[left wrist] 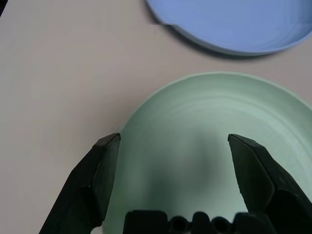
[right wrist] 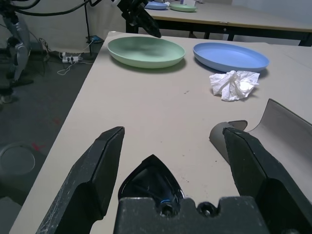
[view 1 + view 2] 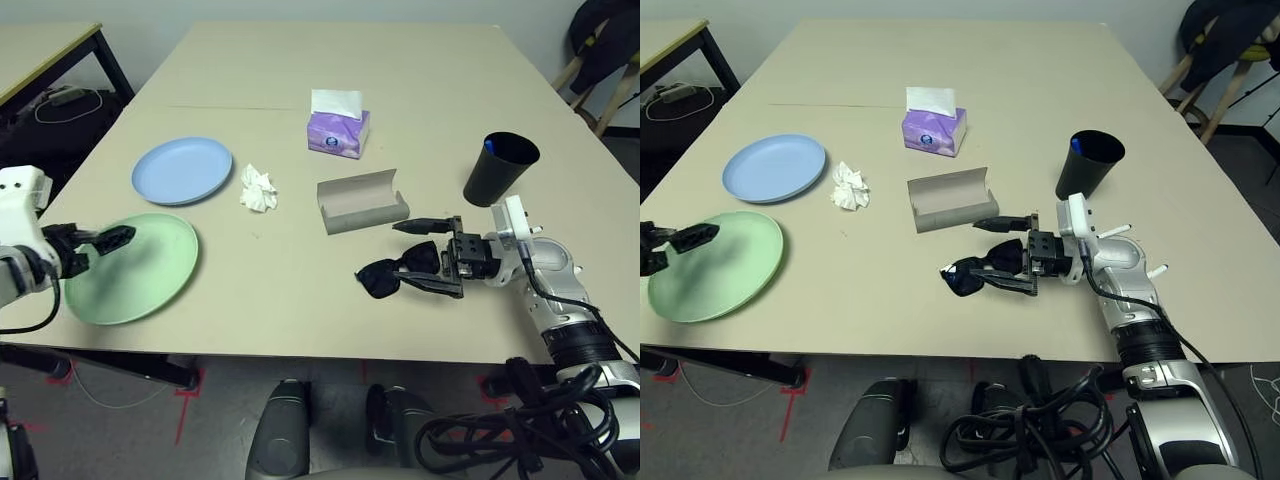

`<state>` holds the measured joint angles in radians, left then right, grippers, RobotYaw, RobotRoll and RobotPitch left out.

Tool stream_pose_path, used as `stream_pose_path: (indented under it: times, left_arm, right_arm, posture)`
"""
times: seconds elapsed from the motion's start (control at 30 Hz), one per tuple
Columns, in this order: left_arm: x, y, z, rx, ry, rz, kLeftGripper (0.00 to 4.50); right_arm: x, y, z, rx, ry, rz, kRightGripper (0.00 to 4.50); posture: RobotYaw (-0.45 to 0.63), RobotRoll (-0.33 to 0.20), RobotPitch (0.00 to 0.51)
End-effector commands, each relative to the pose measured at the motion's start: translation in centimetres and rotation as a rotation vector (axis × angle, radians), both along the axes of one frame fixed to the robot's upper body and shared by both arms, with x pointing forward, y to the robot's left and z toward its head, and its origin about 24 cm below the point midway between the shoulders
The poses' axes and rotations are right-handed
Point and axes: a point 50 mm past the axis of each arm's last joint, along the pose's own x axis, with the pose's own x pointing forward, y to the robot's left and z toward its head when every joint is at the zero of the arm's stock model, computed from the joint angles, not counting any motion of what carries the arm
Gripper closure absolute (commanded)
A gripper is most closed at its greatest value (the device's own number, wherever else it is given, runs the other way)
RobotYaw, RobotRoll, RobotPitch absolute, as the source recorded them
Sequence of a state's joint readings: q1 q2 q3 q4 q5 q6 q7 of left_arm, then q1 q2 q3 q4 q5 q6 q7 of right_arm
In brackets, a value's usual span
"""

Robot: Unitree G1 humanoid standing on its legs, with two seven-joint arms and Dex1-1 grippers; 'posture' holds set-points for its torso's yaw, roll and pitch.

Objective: Organize and tidy the items on the table.

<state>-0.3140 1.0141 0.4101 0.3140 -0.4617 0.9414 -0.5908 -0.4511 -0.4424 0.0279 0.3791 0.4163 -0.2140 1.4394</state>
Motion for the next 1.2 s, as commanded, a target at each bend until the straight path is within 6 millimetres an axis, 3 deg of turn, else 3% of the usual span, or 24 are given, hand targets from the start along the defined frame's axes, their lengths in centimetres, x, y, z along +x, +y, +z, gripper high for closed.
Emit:
stream_pose_path:
  times: [0.03,0.5,0.63,0.93,0.97,1.2]
  left_arm:
    - [-0.4,0.8,-0.4,0.022,0.077,0.036,0.00]
    - [-1.8,3.3,-1.7,0.020,0.201,0.137,0.00]
    - [-2.1,3.6,-2.1,0.022,0.218,0.152,0.91]
    - [-2.2,3.7,-2.2,-0.005,0.215,0.177,4.32]
    - [-2.2,3.7,-2.2,-0.009,0.216,0.177,4.48]
    - [-1.6,3.5,-1.8,-0.054,0.208,0.177,4.48]
  right_arm:
    - [-0.2,0.2,-0.1,-0.004,0.000,0.008,0.02]
    - [-0.5,0.5,0.1,-0.001,-0.004,0.012,0.02]
    - [-0.5,0.5,0.3,0.000,-0.006,0.013,0.00]
    - [-0.5,0.6,0.3,-0.004,-0.007,0.013,0.00]
    - [-0.5,0.7,0.3,-0.006,-0.007,0.014,0.00]
    - [-0.3,0.8,0.4,-0.010,-0.011,0.015,0.00]
  posture:
    - [0.21,0.000,0.100]
    - [0.20,0.000,0.100]
    - [0.20,0.000,0.099]
    - [0.20,0.000,0.099]
    - [0.20,0.000,0.099]
    - [0.20,0.000,0.098]
